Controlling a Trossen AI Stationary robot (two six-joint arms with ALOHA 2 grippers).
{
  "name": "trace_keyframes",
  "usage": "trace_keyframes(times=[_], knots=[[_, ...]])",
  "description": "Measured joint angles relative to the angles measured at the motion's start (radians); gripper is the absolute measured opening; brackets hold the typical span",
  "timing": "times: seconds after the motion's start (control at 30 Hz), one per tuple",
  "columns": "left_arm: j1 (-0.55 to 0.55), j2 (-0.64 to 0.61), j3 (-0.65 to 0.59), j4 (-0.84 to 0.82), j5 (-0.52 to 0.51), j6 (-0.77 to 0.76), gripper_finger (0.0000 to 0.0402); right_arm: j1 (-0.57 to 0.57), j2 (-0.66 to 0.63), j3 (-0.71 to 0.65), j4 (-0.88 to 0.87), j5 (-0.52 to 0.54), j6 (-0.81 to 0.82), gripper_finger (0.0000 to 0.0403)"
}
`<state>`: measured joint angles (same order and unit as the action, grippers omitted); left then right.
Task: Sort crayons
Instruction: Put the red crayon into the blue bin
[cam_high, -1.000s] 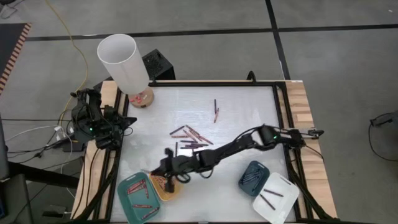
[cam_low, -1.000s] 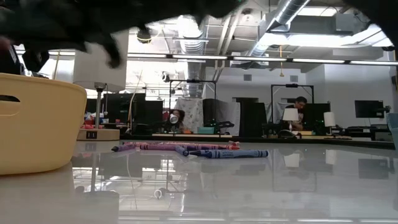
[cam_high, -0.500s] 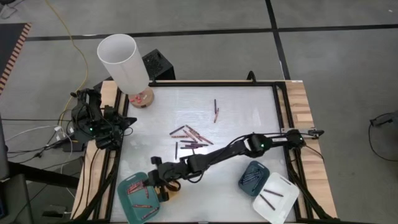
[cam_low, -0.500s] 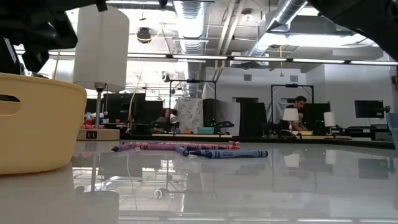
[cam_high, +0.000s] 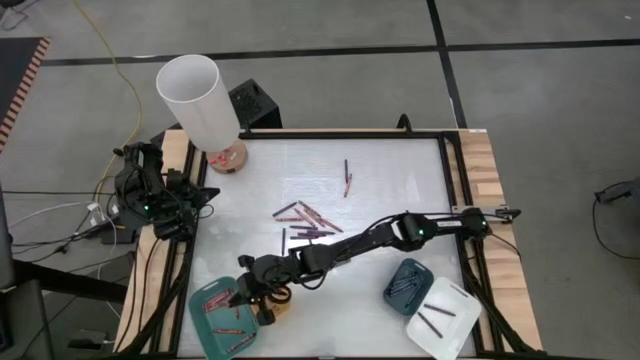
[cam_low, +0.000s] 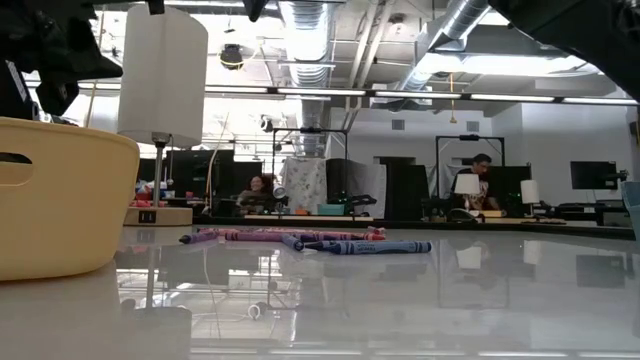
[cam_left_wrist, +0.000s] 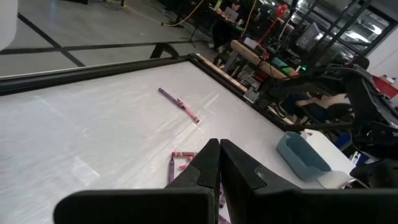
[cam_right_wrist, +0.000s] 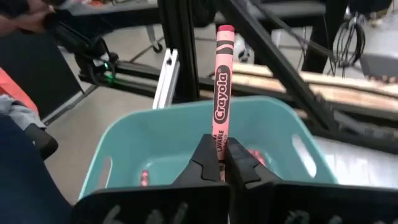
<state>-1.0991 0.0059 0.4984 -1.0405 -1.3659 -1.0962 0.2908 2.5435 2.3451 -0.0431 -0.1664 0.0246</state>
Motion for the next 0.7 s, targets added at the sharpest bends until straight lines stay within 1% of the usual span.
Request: trace_keyframes(times=[0.13,0.27,0.33,0.47,0.57,0.63,0.7], knots=[[0.000,0.000,0.000,0.000,-0.001,0.000,0.0000,-0.006,0.000,0.000,0.047,-0.043,-0.010,0.0000],[0.000,0.000,0.000,0.000,-0.003,0.000,0.0000,-0.006,0.000,0.000,0.061,-0.047,-0.030,0.0000],[0.000,0.000,0.000,0.000,-0.003,0.000,0.0000,-0.006,0.016,0.001,0.104,-0.064,-0.033,0.0000],[0.000,0.000,0.000,0.000,-0.004,-0.004,0.0000,-0.011,0.063,0.001,0.196,-0.142,0.020,0.0000],[0.000,0.000,0.000,-0.001,-0.007,-0.008,0.0000,-0.018,0.093,-0.002,0.208,-0.168,0.078,0.0000],[0.000,0.000,0.000,-0.002,-0.008,-0.008,0.0000,-0.025,0.123,0.001,0.255,-0.172,0.096,0.0000],[0.000,0.000,0.000,-0.002,-0.008,-0.008,0.0000,-0.028,0.131,0.000,0.257,-0.176,0.133,0.0000]])
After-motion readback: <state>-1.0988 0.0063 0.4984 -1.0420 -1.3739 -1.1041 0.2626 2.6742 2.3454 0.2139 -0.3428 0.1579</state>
